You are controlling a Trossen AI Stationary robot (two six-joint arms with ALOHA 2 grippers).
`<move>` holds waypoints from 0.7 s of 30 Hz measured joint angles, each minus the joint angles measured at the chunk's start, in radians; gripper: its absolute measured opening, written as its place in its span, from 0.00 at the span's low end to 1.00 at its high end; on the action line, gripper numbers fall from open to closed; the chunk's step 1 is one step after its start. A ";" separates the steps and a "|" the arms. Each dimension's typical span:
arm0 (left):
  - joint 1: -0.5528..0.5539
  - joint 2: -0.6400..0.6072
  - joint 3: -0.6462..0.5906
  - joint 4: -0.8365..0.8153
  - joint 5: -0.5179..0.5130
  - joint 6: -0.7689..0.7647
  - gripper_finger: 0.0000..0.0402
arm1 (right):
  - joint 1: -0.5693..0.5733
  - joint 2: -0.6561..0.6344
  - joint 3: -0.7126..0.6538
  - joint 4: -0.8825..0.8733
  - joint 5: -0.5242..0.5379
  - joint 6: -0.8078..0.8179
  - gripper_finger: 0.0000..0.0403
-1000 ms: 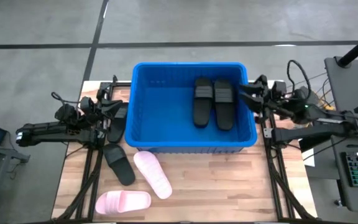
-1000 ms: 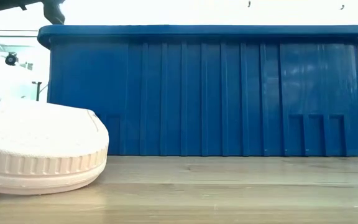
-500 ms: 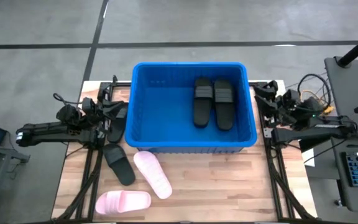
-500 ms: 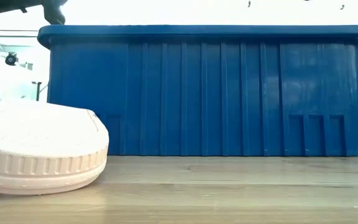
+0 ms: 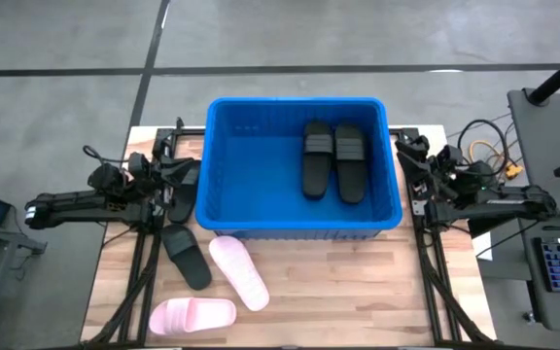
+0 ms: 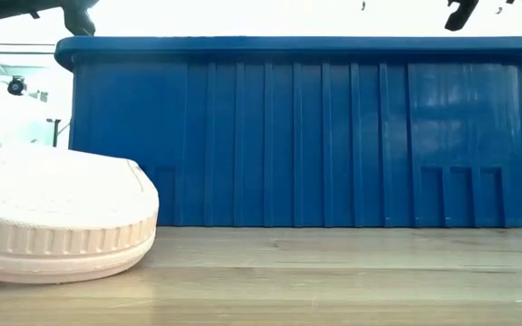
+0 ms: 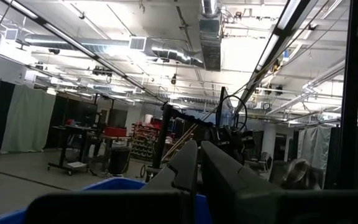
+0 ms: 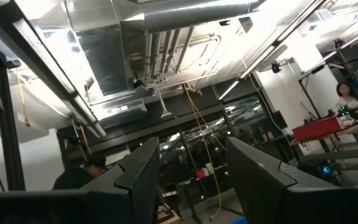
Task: Pick and place slides into bin
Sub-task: Put the pink slide into the blue bin
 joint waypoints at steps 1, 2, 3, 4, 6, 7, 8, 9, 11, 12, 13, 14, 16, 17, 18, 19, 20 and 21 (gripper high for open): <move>0.000 0.000 0.000 0.000 0.000 -0.001 0.02 | 0.000 0.000 -0.002 0.003 0.000 0.000 0.44; 0.000 0.000 0.000 0.000 0.000 -0.001 0.02 | 0.000 0.000 -0.004 0.004 0.000 0.000 0.44; 0.000 0.000 0.000 0.002 0.000 -0.002 0.02 | 0.000 0.001 -0.005 0.004 0.000 0.001 0.44; 0.000 0.000 0.000 0.003 0.000 -0.002 0.02 | 0.000 0.002 -0.005 0.005 0.000 0.001 0.44; 0.000 -0.001 0.000 0.004 0.000 -0.003 0.02 | 0.000 0.002 -0.004 0.005 0.007 0.000 0.44; 0.000 -0.002 0.001 0.004 0.000 -0.004 0.03 | 0.000 0.002 -0.001 0.005 0.008 0.000 0.44; 0.000 -0.002 0.003 0.004 0.000 -0.013 0.04 | 0.000 0.002 0.004 0.006 0.008 0.000 0.44; 0.000 -0.002 0.006 0.006 0.000 -0.027 0.07 | 0.000 0.002 0.008 0.006 0.008 -0.004 0.44; 0.000 -0.001 0.011 0.008 0.000 -0.037 0.12 | 0.000 0.002 0.014 0.006 0.008 -0.010 0.44; 0.000 0.001 0.015 0.008 0.000 -0.044 0.16 | 0.000 0.002 0.016 0.006 0.008 -0.015 0.44; 0.000 0.002 0.019 0.007 0.003 -0.070 0.20 | 0.000 0.002 0.018 0.006 0.008 -0.019 0.44; 0.000 0.006 0.024 0.007 0.010 -0.121 0.24 | 0.000 0.002 0.019 0.006 0.008 -0.021 0.44; 0.000 0.018 0.034 0.008 0.040 -0.250 0.33 | 0.000 0.002 0.020 0.006 0.008 -0.023 0.44; 0.000 0.023 0.038 0.006 0.075 -0.293 0.37 | 0.000 0.002 0.020 0.006 0.017 -0.024 0.44; 0.000 0.027 0.041 0.003 0.125 -0.327 0.40 | 0.000 0.002 0.019 0.006 0.024 -0.024 0.44; 0.000 0.032 0.046 0.003 0.181 -0.357 0.43 | 0.000 0.002 0.019 0.006 0.027 -0.024 0.44; 0.000 0.038 0.051 0.004 0.233 -0.390 0.45 | 0.000 0.002 0.019 0.006 0.029 -0.025 0.44; -0.001 0.045 0.055 0.007 0.276 -0.428 0.46 | 0.000 0.002 0.019 0.006 0.037 -0.025 0.44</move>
